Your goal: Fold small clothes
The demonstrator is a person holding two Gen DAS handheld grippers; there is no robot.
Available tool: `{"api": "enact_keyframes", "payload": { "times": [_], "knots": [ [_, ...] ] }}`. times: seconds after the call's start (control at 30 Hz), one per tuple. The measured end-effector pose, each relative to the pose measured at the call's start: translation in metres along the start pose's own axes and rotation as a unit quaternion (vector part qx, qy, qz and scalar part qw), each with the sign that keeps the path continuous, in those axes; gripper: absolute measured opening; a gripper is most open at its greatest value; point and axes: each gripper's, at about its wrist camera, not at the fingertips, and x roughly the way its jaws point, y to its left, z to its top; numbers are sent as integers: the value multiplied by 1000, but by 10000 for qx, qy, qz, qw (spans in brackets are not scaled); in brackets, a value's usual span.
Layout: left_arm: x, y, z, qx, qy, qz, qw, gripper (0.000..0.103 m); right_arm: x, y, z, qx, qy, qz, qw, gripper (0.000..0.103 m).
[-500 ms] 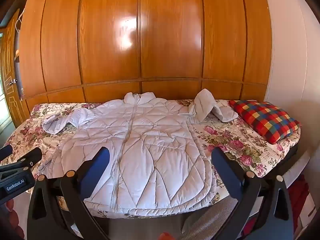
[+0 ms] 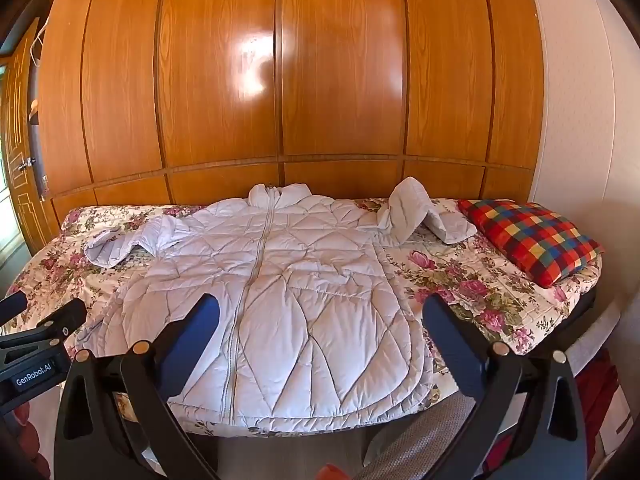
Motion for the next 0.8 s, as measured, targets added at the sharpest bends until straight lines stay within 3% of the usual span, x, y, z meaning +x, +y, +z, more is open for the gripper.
{"api": "enact_keyframes", "payload": {
  "times": [0.8],
  "knots": [
    [8, 7, -9, -3, 107, -1, 9999, 100, 5, 1, 0, 1, 111, 9, 9999, 101]
  ]
}}
